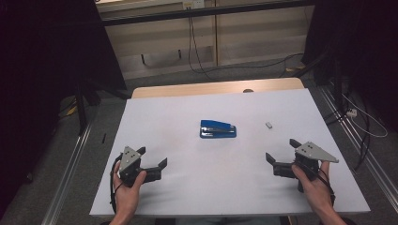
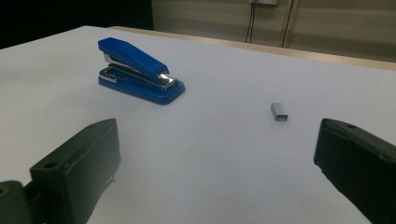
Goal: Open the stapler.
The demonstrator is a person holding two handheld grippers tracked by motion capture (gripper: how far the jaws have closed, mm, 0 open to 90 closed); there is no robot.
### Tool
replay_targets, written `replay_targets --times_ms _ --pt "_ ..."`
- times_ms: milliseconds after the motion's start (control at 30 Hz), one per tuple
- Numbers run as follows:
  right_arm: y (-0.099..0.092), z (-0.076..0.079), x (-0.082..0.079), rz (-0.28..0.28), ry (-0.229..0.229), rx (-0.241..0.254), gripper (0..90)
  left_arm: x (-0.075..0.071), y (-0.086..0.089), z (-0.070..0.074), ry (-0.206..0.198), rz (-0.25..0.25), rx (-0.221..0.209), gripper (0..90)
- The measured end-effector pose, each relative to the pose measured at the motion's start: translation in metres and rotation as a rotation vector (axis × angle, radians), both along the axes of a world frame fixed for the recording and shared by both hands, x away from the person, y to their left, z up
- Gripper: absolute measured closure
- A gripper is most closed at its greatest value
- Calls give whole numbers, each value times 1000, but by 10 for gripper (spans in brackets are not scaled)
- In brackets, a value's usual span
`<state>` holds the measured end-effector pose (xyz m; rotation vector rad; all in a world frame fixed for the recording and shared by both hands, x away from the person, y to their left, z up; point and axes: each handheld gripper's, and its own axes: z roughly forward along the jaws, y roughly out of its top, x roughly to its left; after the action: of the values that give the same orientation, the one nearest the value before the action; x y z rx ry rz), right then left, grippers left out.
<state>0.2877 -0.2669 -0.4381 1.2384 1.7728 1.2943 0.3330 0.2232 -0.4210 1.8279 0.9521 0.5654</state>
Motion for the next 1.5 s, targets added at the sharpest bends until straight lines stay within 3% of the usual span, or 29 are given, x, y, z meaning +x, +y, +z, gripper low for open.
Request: replay_targets --times_ms 367,467,567,667,767,900,1033,1267,1500 --pt "21 -1 4 44 -4 -18 4 8 -12 0 17 -51 -21 61" --pt "27 -1 10 45 -21 12 4 10 -13 0 20 -46 -40 61" --pt "31 0 14 56 -26 8 3 12 -15 1 28 -32 -45 61" --pt "36 2 17 75 -30 -2 3 13 -16 3 20 -42 -21 61" --pt "43 5 21 106 -46 -2 6 15 -18 4 20 -64 -48 58" --pt "52 6 29 126 -48 -9 10 20 -23 2 12 -69 -29 49" --pt "59 6 36 139 -51 -15 10 27 -24 -1 18 -71 -42 47" --pt "70 9 43 195 -95 -2 11 35 -34 0 13 -104 -29 46" --pt "75 9 52 190 -84 2 15 45 -47 -1 26 -126 -29 55"
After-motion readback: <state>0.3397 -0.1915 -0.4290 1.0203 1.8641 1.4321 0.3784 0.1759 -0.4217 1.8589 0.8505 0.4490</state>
